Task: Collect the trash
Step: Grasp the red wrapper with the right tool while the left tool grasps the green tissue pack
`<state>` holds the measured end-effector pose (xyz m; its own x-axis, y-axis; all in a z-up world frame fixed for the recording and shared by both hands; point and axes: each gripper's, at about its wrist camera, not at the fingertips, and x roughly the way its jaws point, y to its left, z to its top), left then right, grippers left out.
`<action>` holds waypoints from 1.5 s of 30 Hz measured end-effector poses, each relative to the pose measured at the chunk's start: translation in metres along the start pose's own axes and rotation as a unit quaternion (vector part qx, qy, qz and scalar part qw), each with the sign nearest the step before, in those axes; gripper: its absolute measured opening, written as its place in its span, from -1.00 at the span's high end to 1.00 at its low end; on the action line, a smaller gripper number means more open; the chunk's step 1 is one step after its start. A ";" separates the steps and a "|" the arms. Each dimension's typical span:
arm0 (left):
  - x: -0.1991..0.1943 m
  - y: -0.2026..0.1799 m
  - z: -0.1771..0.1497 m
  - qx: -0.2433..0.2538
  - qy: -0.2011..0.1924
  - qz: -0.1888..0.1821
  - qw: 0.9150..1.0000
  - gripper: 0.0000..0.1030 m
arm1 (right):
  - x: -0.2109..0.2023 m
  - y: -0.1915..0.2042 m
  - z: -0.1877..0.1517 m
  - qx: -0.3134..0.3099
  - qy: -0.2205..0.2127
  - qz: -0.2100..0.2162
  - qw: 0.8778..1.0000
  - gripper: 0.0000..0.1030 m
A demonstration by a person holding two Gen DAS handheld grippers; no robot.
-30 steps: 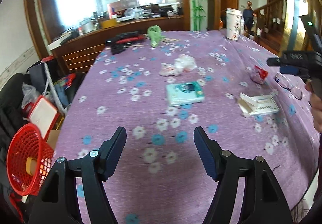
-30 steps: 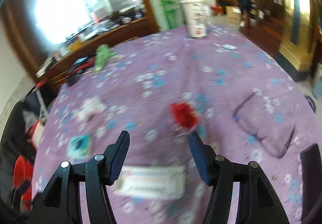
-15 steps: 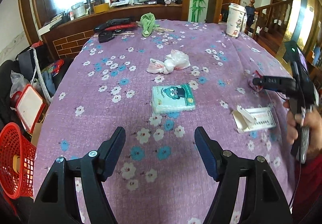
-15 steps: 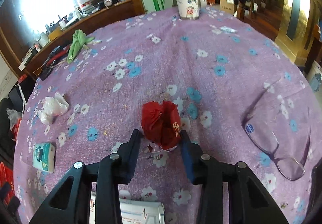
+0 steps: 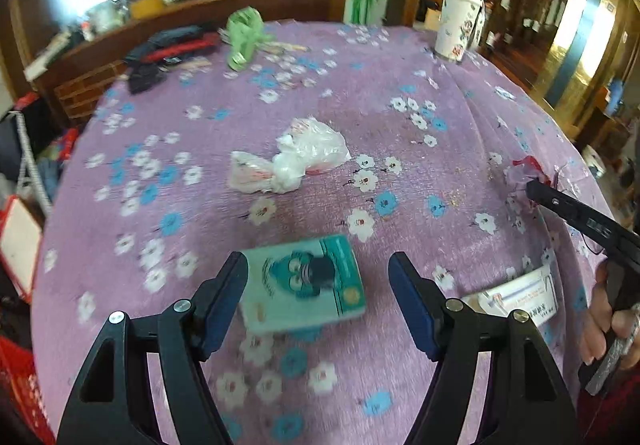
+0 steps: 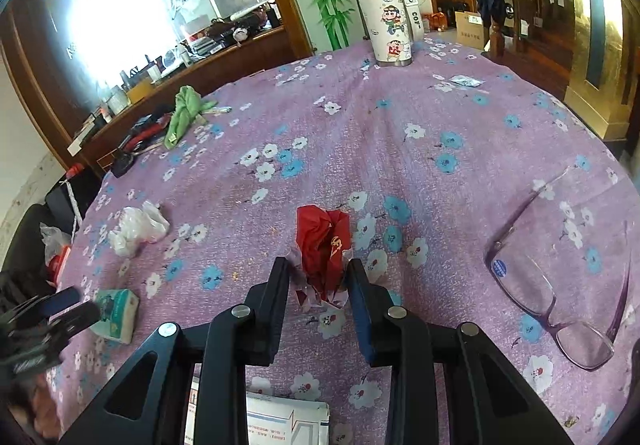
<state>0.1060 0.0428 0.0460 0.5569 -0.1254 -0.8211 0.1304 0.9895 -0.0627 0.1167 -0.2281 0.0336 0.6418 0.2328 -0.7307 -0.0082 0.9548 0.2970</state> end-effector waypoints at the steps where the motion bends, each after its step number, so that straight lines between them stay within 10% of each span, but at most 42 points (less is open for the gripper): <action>1: 0.007 0.004 0.003 -0.003 0.007 -0.009 1.000 -0.38 | -0.001 0.000 0.000 0.000 -0.002 0.001 1.000 0.40; 14: 0.009 -0.003 -0.025 0.062 0.048 -0.076 0.994 -0.38 | -0.005 0.004 -0.002 -0.001 -0.003 0.019 1.000 0.40; 18: -0.010 -0.014 -0.035 0.101 0.021 -0.043 0.994 -0.39 | -0.006 0.006 -0.002 -0.003 -0.004 0.023 1.000 0.40; 26: 0.011 0.013 -0.011 -0.033 0.048 -0.026 0.998 -0.57 | -0.007 0.005 -0.001 -0.002 -0.006 0.022 1.000 0.40; 32: 0.029 -0.007 -0.012 -0.021 0.050 0.043 0.998 -0.60 | -0.009 0.005 -0.001 -0.004 -0.008 0.026 1.000 0.39; 45: 0.035 0.000 -0.021 -0.026 0.040 0.068 0.997 -0.57 | -0.013 0.008 -0.001 -0.008 -0.012 0.031 0.999 0.39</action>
<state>0.1088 0.0401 0.0051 0.4998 0.0143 -0.8660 0.0137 0.9996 0.0244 0.1075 -0.2235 0.0443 0.6578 0.2881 -0.6959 -0.0611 0.9413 0.3320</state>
